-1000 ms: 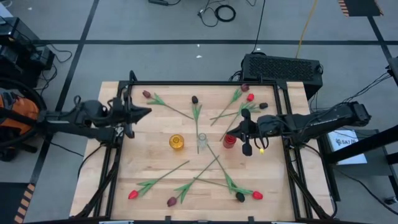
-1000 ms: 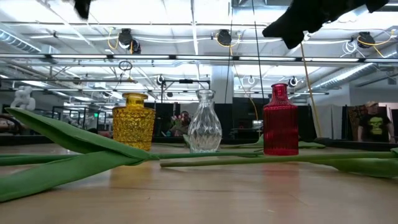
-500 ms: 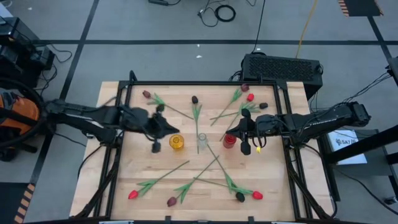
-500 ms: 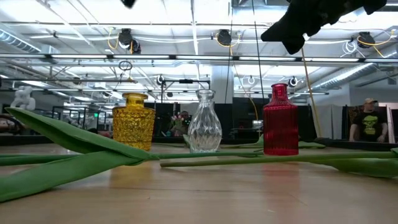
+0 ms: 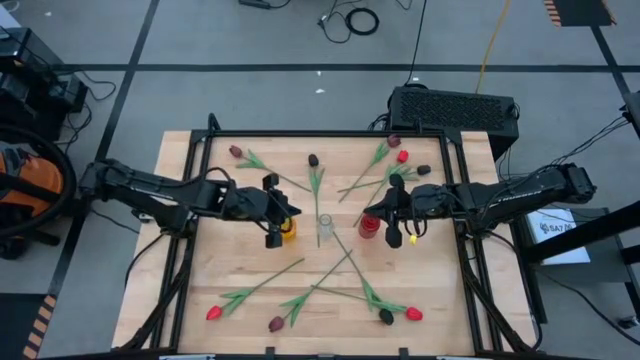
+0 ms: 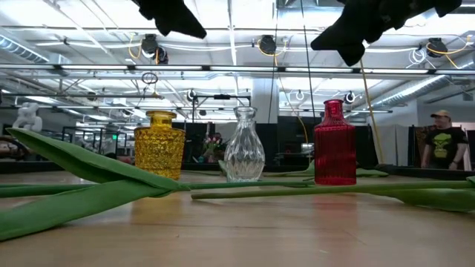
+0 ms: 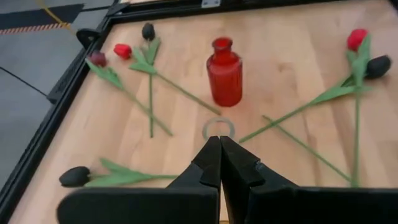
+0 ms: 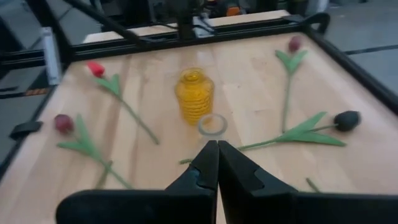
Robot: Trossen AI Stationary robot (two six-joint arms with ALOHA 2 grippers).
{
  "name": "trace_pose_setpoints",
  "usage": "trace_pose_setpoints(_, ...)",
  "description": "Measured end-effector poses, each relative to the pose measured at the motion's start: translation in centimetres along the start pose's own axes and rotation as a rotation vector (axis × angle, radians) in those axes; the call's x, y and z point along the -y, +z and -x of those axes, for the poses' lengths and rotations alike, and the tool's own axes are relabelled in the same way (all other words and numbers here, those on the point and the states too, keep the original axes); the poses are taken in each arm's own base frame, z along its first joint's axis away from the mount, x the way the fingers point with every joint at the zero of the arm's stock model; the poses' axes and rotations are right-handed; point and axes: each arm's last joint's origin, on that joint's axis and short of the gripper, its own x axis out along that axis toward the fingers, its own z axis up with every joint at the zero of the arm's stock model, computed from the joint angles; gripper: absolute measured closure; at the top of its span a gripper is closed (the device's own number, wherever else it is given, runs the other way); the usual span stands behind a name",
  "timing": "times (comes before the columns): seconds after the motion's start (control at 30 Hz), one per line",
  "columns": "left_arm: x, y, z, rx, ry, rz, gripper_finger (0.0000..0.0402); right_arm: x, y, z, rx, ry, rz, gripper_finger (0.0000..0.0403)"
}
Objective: Sort flowers into vase by color
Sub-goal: Put the top left red tulip into the yellow vase
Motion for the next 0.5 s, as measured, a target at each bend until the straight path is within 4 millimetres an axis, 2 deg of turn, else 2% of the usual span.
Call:
trace_pose_setpoints(0.27,0.2,0.3,-1.4,0.036,-0.042,-0.060,0.0398,1.1,-0.6,0.1,-0.026,-0.285,0.022,0.0403)
trace_pose_setpoints(0.5,-1.1,0.2,-1.8,0.016,-0.003,-0.079,0.0398,1.6,-0.8,0.1,-0.053,-0.306,0.005,0.0403)
